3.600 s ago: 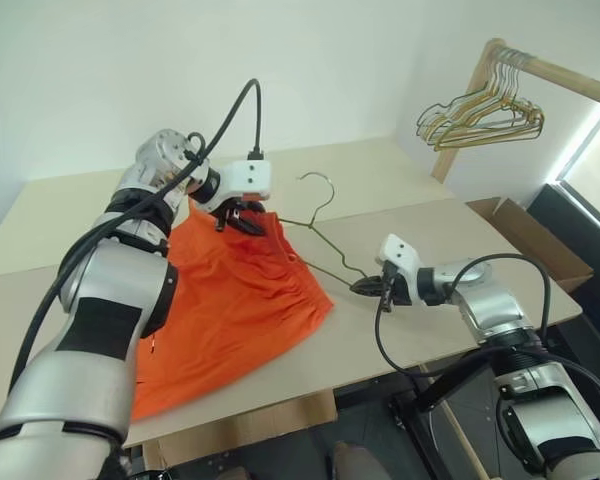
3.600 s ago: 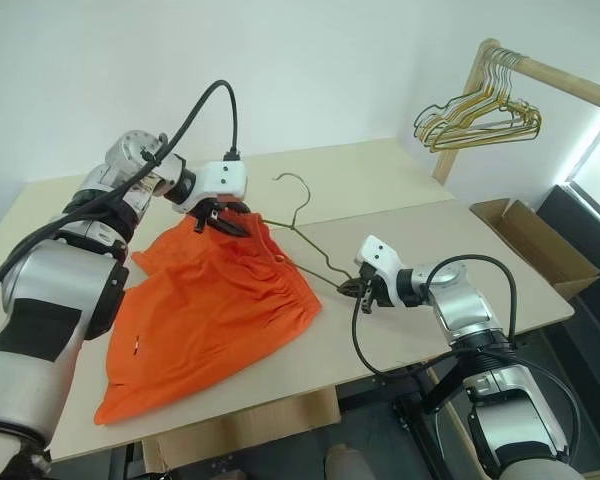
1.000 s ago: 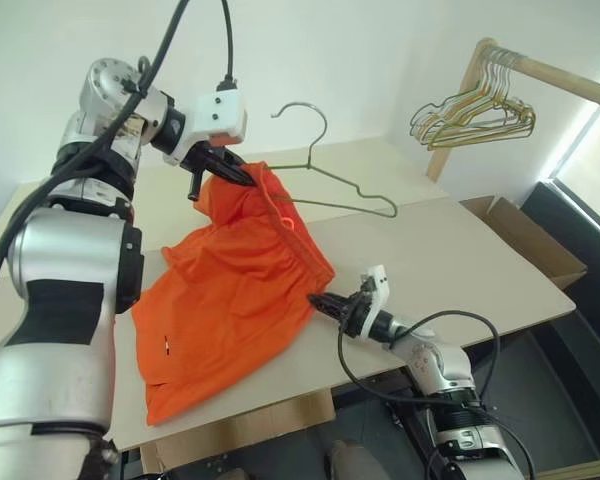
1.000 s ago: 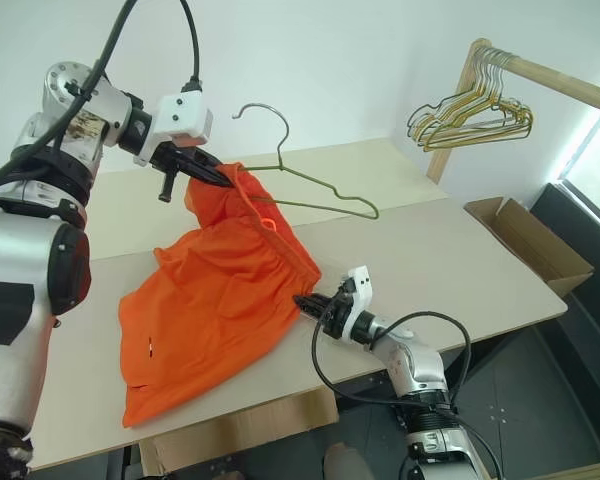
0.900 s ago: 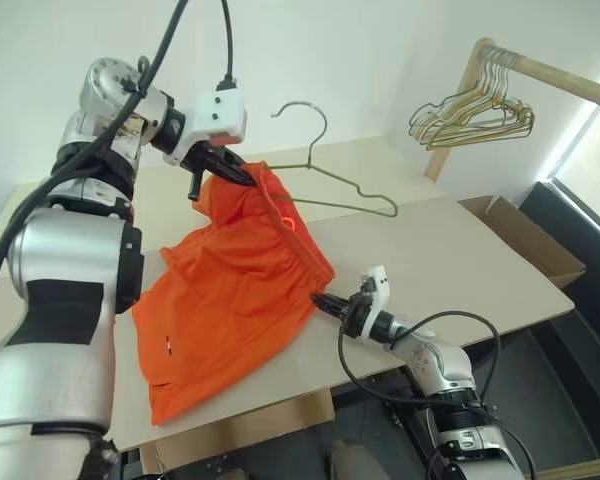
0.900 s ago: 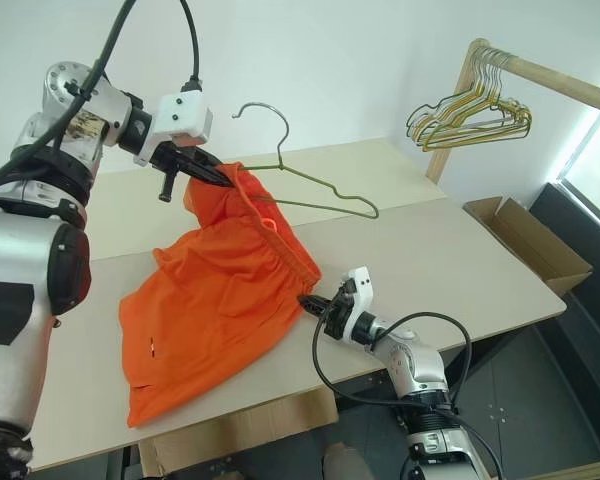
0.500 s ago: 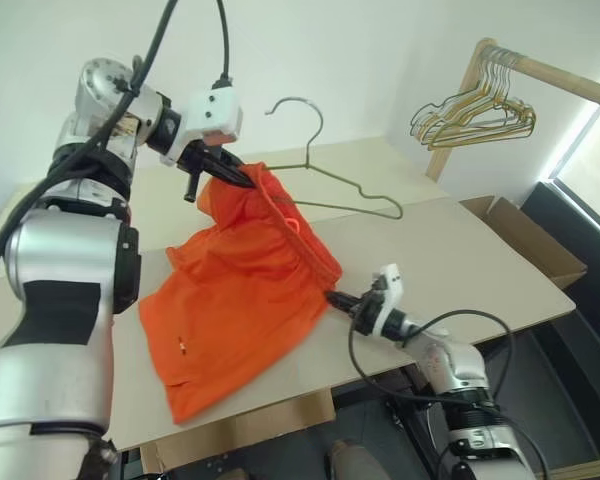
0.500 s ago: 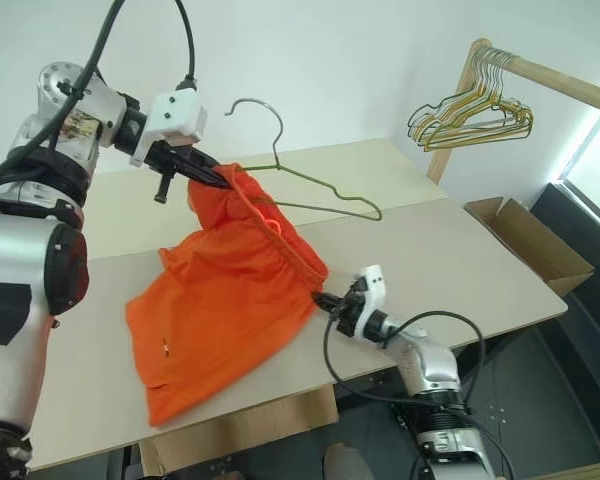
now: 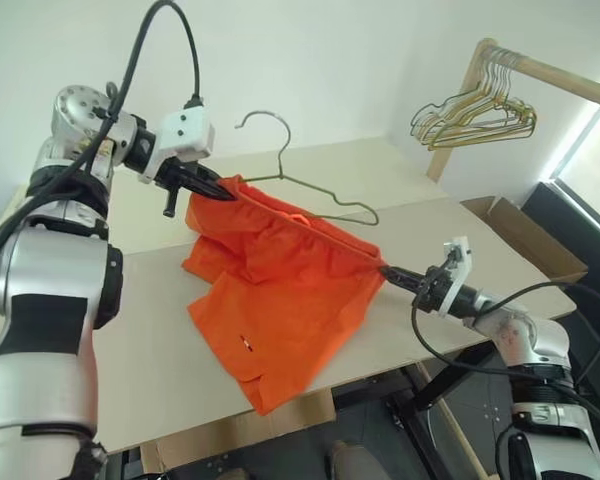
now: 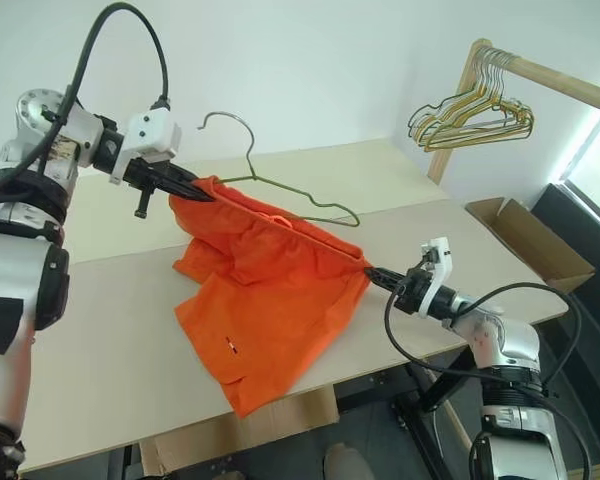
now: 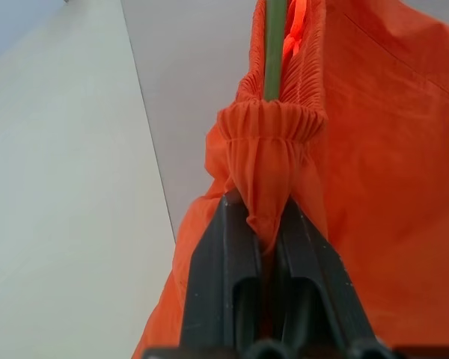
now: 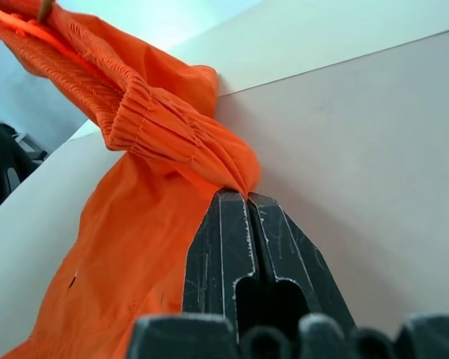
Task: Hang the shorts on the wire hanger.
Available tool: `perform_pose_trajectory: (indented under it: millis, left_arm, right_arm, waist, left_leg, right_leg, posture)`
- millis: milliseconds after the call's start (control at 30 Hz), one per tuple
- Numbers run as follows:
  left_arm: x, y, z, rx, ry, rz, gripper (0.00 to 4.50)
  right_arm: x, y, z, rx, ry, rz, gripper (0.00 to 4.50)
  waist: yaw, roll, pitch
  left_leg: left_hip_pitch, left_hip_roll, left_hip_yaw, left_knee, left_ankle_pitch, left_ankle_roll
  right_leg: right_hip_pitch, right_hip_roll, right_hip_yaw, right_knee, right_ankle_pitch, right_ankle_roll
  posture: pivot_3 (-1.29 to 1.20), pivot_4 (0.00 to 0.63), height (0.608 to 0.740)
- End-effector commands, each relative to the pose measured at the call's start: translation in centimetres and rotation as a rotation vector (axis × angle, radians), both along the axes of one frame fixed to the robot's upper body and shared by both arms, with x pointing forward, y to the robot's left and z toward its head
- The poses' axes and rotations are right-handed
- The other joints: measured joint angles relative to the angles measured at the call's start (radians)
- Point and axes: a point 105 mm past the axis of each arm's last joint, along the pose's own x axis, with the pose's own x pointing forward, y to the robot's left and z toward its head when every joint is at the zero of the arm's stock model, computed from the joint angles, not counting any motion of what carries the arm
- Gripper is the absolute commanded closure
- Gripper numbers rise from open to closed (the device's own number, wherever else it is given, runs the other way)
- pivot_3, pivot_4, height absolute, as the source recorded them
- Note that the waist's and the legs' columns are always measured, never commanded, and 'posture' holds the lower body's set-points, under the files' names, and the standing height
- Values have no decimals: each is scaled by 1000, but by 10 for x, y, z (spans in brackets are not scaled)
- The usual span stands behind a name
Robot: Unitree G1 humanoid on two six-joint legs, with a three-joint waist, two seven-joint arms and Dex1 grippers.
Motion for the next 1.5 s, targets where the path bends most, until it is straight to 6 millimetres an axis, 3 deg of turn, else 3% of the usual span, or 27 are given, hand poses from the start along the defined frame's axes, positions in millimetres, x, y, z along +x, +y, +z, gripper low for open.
perform_pose_trajectory:
  millis: [33,367,633,833,933,1067,1167,1267,1400,1500]
  left_arm:
    - [-6,18,10,-16,-28,25,4500]
    - [-17,33,-9,69,23,3,4500]
    - [-12,46,-24,153,45,75,4500]
    - [-2,39,-26,77,-39,96,4500]
    - [-2,41,-32,118,-42,90,4500]
    - [-3,42,-44,164,-23,76,4500]
    - [0,33,-49,112,1,87,4500]
    - [2,18,-46,-5,-9,64,4500]
    - [5,6,-38,-104,-50,52,4500]
    - [1,-2,-34,-173,-27,9,4500]
  right_arm:
    - [5,-23,-3,-47,54,-64,4476]
    - [18,-28,-8,-97,110,-63,4476]
    - [16,-24,4,-162,34,13,4476]
    - [9,-20,15,-266,-42,101,4476]
    - [6,-17,20,-310,-73,133,4476]
    - [1,-5,46,-387,-191,204,4476]
    - [2,8,67,-581,-354,217,4476]
    - [-1,26,88,-665,-444,255,4476]
    - [-9,40,95,-743,-501,314,4476]
    - [-2,50,113,-794,-574,266,4476]
  waist:
    - [2,0,0]
    - [14,0,0]
    - [37,0,0]
    - [54,0,0]
    - [56,0,0]
    - [55,0,0]
    - [55,0,0]
    - [54,0,0]
    - [56,0,0]
    - [55,0,0]
  left_leg:
    - [0,0,0,0,0,0]
    - [0,0,0,0,0,0]
    - [-1,0,1,1,0,0]
    - [-2,0,1,1,0,0]
    - [-1,0,1,1,0,0]
    - [-1,0,2,2,0,1]
    - [-1,0,2,2,0,1]
    - [-1,0,2,2,0,1]
    - [-2,0,2,2,0,1]
    - [-3,0,2,3,0,1]
  right_leg:
    - [0,0,0,0,0,0]
    - [-1,0,1,0,0,0]
    - [-1,0,0,-3,0,0]
    - [-1,0,0,-2,0,0]
    - [-1,0,0,-2,0,0]
    - [-1,0,0,-2,0,0]
    - [-1,0,0,-2,0,0]
    - [-1,0,0,-2,0,0]
    - [-1,0,0,-2,0,0]
    - [-1,0,-1,-1,0,0]
  posture:
    - [-130,0,740]
    - [-110,0,740]
    - [-100,0,740]
    - [-102,0,740]
    - [-106,0,740]
    - [-111,0,740]
    - [-117,0,740]
    - [-122,0,740]
    - [-129,0,740]
    - [-131,0,740]
